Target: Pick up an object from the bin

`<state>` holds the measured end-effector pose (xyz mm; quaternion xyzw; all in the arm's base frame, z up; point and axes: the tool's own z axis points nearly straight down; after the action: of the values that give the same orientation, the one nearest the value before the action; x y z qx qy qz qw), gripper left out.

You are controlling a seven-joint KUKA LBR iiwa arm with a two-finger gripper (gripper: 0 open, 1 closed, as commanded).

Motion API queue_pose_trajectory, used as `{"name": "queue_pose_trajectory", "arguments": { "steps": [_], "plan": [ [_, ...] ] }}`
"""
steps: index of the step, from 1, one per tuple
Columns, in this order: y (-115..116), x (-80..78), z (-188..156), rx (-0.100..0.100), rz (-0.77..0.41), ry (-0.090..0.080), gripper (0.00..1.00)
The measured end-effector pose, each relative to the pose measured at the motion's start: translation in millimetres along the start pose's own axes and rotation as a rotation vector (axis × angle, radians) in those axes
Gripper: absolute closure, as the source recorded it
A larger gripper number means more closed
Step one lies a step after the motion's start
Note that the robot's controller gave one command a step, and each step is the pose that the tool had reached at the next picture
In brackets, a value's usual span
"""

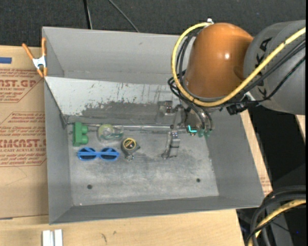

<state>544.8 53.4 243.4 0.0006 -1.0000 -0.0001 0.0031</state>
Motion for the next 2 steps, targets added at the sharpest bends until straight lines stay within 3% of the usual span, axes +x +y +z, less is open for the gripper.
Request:
{"name": "queue_pose_trajectory", "arguments": {
  "steps": [1, 2],
  "plan": [
    [90, -44.9, 175, -0.001, -0.196, -0.011, 0.0],
    [151, -25.4, 142, -0.003, -0.294, -0.011, 0.0]
  ]
}}
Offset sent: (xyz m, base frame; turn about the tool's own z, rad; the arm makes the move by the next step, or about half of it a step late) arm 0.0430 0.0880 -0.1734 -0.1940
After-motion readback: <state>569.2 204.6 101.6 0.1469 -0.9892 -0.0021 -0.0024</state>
